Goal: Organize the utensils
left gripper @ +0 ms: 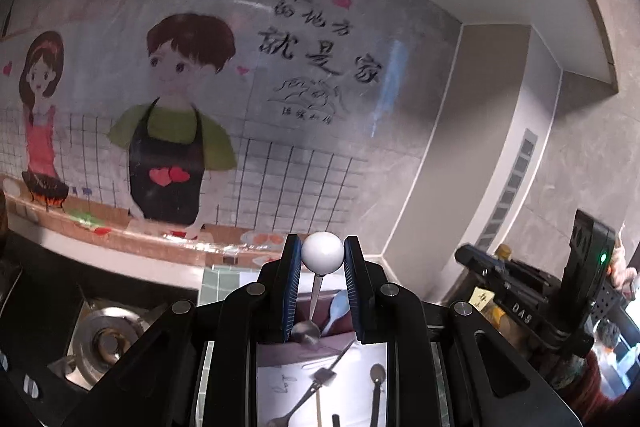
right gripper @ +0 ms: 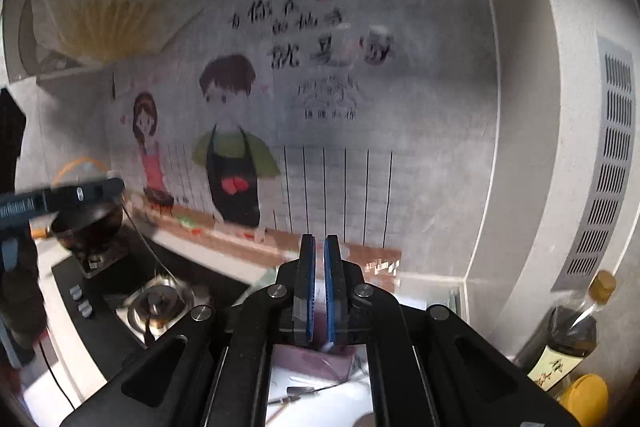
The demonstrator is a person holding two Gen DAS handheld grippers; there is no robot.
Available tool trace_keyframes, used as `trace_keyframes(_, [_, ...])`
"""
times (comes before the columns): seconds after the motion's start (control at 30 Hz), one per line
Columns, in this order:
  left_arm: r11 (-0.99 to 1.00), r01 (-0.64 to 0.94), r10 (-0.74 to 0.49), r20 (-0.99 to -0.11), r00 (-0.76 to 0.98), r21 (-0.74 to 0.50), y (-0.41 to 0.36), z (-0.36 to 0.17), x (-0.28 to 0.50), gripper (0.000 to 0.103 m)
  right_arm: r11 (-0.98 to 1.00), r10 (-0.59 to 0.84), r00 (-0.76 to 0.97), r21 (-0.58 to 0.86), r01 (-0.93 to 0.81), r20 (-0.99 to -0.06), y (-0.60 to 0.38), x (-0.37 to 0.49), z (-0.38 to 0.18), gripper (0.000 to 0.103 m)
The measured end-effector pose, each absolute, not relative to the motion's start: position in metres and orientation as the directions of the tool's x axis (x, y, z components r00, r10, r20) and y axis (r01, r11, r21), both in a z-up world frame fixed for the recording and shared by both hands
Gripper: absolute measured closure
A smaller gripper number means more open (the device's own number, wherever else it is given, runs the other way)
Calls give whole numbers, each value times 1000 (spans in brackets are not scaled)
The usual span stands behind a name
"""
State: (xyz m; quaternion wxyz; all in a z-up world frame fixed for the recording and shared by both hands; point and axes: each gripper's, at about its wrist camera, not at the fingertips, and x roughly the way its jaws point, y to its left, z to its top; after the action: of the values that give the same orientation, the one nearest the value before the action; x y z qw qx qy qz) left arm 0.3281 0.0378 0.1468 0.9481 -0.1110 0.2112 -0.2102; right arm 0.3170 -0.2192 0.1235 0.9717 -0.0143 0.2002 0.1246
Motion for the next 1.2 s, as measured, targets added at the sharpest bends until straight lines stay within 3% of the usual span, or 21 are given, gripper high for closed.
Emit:
trace_keyframes(0.13, [886,303,-440,-429,789,-350,46,111,336,81,962,254,803,54,-268,-539,-219,331,65,97])
trace_keyframes(0.23, [891,263,-426,-480,767,-369,51,81,336,81,937,321,667,124,-327,-673,-209,339,7,90])
trace_keyframes(0.3, [892,241,-419,-503,756,-382,56,65,334,81,921,336,597,120,-371,-728,-194,335,-27,82])
trace_keyframes(0.4, [894,202,-407,-534,741,-400,66,46,329,81,874,364,490,108,-475,-792,-164,320,-69,82])
trace_keyframes(0.7, [913,126,-338,-548,765,-387,92,39,314,81,754,449,324,159,-637,-833,-92,309,-117,83])
trace_keyframes(1.2, [929,28,-247,-563,789,-369,130,41,289,81,741,343,354,19,-671,-870,-28,349,-145,88])
